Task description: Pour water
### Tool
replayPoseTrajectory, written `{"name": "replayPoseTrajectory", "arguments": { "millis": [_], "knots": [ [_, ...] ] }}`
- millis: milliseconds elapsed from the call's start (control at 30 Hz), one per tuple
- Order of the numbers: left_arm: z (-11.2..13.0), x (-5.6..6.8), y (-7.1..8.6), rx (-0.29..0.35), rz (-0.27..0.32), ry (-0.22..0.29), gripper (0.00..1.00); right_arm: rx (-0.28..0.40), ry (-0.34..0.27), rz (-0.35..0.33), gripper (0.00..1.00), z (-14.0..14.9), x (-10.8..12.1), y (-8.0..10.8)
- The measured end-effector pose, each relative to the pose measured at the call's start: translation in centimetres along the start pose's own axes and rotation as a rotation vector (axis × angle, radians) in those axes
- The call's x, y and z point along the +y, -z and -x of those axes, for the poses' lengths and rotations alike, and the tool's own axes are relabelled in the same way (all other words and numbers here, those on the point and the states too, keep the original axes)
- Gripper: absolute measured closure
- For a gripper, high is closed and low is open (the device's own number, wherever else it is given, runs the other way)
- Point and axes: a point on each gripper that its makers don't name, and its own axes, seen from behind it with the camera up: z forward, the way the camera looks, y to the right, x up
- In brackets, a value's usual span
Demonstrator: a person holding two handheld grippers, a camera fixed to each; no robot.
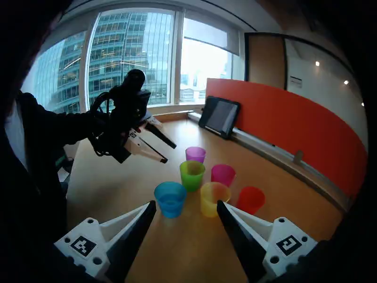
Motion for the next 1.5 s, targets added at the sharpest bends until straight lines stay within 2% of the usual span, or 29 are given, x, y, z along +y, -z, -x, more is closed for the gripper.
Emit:
{"name": "replayPoseTrajectory", "arguments": {
  "millis": [367,867,1500],
  "knots": [
    [0.9,0.3,-2.2,-0.039,0.035,-0.009,0.04,-0.021,-0.006,-0.022,0.00,1.1,-0.4,-1.5],
    [0.6,1.0,-5.3,-0.060,0.079,-0.017,0.04,-0.040,0.000,-0.034,0.00,1.7,-0.3,-2.5],
    [0.2,1.2,-8.2,-0.066,0.082,-0.021,0.04,-0.045,-0.003,-0.033,0.00,2.0,0.1,-2.8]
  ]
}}
